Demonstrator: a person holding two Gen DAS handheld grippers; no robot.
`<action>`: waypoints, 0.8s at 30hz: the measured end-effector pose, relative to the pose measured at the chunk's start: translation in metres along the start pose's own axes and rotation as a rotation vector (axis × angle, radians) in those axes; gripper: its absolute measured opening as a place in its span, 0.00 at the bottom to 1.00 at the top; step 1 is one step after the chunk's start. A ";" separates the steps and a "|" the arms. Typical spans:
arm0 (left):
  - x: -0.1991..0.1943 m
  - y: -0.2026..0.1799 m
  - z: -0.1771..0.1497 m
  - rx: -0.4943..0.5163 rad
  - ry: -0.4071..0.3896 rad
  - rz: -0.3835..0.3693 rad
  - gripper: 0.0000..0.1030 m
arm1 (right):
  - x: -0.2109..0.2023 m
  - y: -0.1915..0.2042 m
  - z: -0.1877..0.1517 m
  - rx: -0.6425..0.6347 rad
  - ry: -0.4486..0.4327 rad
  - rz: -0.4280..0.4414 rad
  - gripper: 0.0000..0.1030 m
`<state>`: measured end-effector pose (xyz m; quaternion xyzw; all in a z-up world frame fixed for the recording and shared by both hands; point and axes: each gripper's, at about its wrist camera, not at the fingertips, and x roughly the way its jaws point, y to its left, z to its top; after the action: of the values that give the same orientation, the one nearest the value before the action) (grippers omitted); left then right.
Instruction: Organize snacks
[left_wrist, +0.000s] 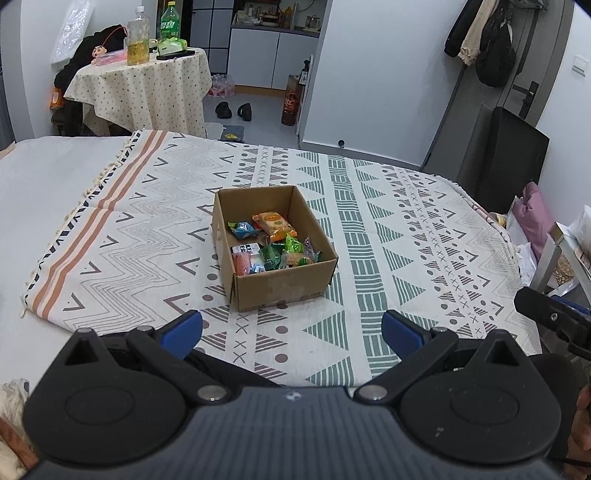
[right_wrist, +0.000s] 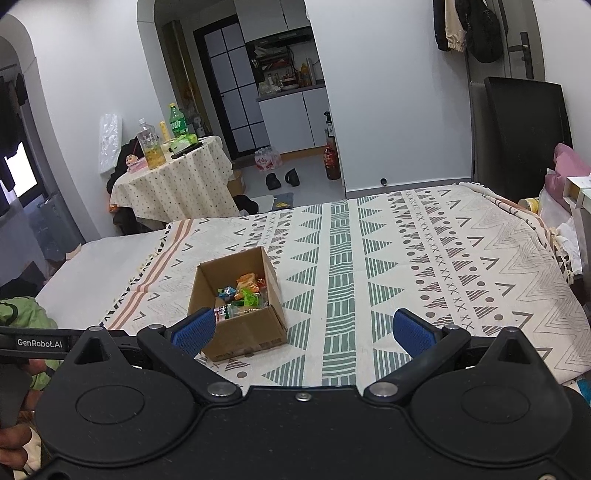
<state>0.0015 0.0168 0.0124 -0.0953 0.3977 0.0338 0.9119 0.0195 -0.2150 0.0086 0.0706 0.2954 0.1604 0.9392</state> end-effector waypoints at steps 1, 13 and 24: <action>0.000 0.000 0.000 0.004 -0.001 0.001 1.00 | 0.000 0.001 0.000 -0.003 0.000 0.003 1.00; 0.000 0.002 -0.002 0.012 0.005 0.009 1.00 | 0.002 0.006 -0.001 -0.019 0.015 0.003 1.00; 0.000 0.001 -0.001 0.015 0.003 0.005 1.00 | 0.001 0.005 0.002 -0.024 0.012 0.001 1.00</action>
<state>0.0006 0.0175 0.0113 -0.0876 0.3994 0.0328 0.9120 0.0198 -0.2097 0.0110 0.0586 0.2990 0.1647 0.9381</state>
